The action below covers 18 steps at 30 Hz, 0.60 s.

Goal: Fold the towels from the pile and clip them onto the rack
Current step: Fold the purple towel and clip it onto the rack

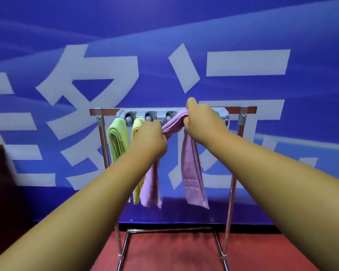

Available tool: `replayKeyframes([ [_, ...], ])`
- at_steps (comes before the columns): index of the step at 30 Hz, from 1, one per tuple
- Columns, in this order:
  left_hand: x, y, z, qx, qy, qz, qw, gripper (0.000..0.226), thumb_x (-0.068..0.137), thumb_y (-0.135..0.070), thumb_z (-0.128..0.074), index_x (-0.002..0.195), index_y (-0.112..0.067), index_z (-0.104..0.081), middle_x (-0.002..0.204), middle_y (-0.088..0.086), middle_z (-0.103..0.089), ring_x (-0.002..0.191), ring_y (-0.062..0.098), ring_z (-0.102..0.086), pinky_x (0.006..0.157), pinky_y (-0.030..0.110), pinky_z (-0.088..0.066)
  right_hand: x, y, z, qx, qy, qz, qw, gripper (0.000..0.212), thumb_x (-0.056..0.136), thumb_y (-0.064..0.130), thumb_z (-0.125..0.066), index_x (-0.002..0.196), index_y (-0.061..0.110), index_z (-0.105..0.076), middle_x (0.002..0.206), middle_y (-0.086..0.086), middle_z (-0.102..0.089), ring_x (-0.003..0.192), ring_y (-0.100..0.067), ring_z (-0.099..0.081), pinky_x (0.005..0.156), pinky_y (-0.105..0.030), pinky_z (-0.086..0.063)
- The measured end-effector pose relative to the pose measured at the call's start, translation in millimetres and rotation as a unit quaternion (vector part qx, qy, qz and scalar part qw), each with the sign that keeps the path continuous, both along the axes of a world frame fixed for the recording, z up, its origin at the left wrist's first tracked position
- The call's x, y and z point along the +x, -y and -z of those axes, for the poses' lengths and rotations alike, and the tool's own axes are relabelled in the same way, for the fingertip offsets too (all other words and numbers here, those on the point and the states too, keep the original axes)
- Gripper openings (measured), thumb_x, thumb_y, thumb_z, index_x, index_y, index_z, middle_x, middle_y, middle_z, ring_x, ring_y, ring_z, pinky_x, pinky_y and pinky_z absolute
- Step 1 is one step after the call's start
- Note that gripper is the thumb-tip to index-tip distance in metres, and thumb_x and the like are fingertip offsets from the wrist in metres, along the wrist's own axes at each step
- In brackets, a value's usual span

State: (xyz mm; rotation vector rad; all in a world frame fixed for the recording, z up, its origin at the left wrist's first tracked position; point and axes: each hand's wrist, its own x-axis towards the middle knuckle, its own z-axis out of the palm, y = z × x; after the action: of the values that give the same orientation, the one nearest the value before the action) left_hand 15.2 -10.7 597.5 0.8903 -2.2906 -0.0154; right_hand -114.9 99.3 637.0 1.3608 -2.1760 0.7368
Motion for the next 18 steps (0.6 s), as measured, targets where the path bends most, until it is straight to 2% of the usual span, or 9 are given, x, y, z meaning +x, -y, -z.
replayKeyframes([
  [2,-2.4,-1.2,-6.2,0.011,-0.03,0.011,0.999,0.01,0.095,-0.01,-0.05,0.09,-0.012,-0.042,0.095,0.018,-0.061,0.092,0.037,-0.054,0.073,0.038,-0.032,-0.2,3.1,-13.7,-0.013,0.011,-0.002,1.0,0.004,0.104,0.012,-0.045,0.105,0.01,-0.042,0.083,-0.009,-0.05,0.075,-0.036,-0.049,0.053,-0.038,-0.028],
  [5,-6.6,-7.5,-13.0,-0.006,-0.063,0.019,0.998,0.016,0.098,-0.007,-0.047,0.09,-0.017,-0.038,0.081,0.008,-0.055,0.077,0.031,-0.046,0.069,0.037,-0.027,-0.4,6.2,-30.8,-0.025,0.026,-0.005,0.999,0.011,0.104,0.015,-0.048,0.111,0.007,-0.052,0.095,-0.014,-0.058,0.084,-0.039,-0.056,0.064,-0.04,-0.043],
  [8,-12.3,-12.9,-21.4,-0.001,-0.067,0.038,0.997,0.012,0.104,-0.013,-0.049,0.097,-0.016,-0.04,0.081,0.002,-0.05,0.069,0.025,-0.042,0.056,0.039,-0.021,-1.6,8.9,-41.3,-0.038,0.037,-0.008,0.999,0.011,0.101,0.015,-0.048,0.106,0.008,-0.054,0.093,-0.014,-0.061,0.078,-0.038,-0.062,0.063,-0.042,-0.054],
  [10,-15.5,-12.5,-26.7,-0.006,-0.061,0.042,0.997,0.015,0.105,-0.02,-0.052,0.097,-0.014,-0.04,0.078,0.001,-0.048,0.065,0.027,-0.042,0.054,0.04,-0.022,-3.2,10.4,-45.6,-0.042,0.039,-0.009,0.998,0.01,0.1,0.016,-0.049,0.102,0.009,-0.055,0.091,-0.013,-0.061,0.075,-0.036,-0.064,0.062,-0.044,-0.057],
  [12,-19.0,-6.5,-29.6,-0.01,-0.054,0.031,0.998,0.017,0.106,-0.018,-0.05,0.094,-0.014,-0.039,0.073,0.002,-0.044,0.068,0.034,-0.044,0.056,0.042,-0.024,-5.0,10.8,-48.5,-0.038,0.033,-0.006,0.999,0.01,0.1,0.016,-0.05,0.103,0.009,-0.056,0.092,-0.014,-0.062,0.076,-0.036,-0.064,0.065,-0.048,-0.06],
  [15,-19.9,5.1,-32.6,-0.019,-0.076,-0.001,0.997,0.018,0.104,-0.011,-0.047,0.087,-0.013,-0.038,0.07,0.004,-0.044,0.07,0.037,-0.051,0.056,0.039,-0.028,-11.7,10.0,-48.3,-0.018,0.016,0.006,1.0,0.009,0.099,0.014,-0.05,0.105,0.01,-0.056,0.094,-0.014,-0.062,0.079,-0.037,-0.064,0.067,-0.049,-0.061],
  [18,-15.8,10.9,-41.0,-0.018,-0.07,-0.019,0.997,0.014,0.102,-0.008,-0.049,0.091,-0.009,-0.041,0.076,0.011,-0.048,0.067,0.035,-0.046,0.058,0.039,-0.031,-20.3,12.2,-40.9,0.039,-0.045,0.029,0.998,0.009,0.102,0.013,-0.05,0.108,0.01,-0.056,0.095,-0.012,-0.061,0.078,-0.033,-0.058,0.062,-0.039,-0.049],
])
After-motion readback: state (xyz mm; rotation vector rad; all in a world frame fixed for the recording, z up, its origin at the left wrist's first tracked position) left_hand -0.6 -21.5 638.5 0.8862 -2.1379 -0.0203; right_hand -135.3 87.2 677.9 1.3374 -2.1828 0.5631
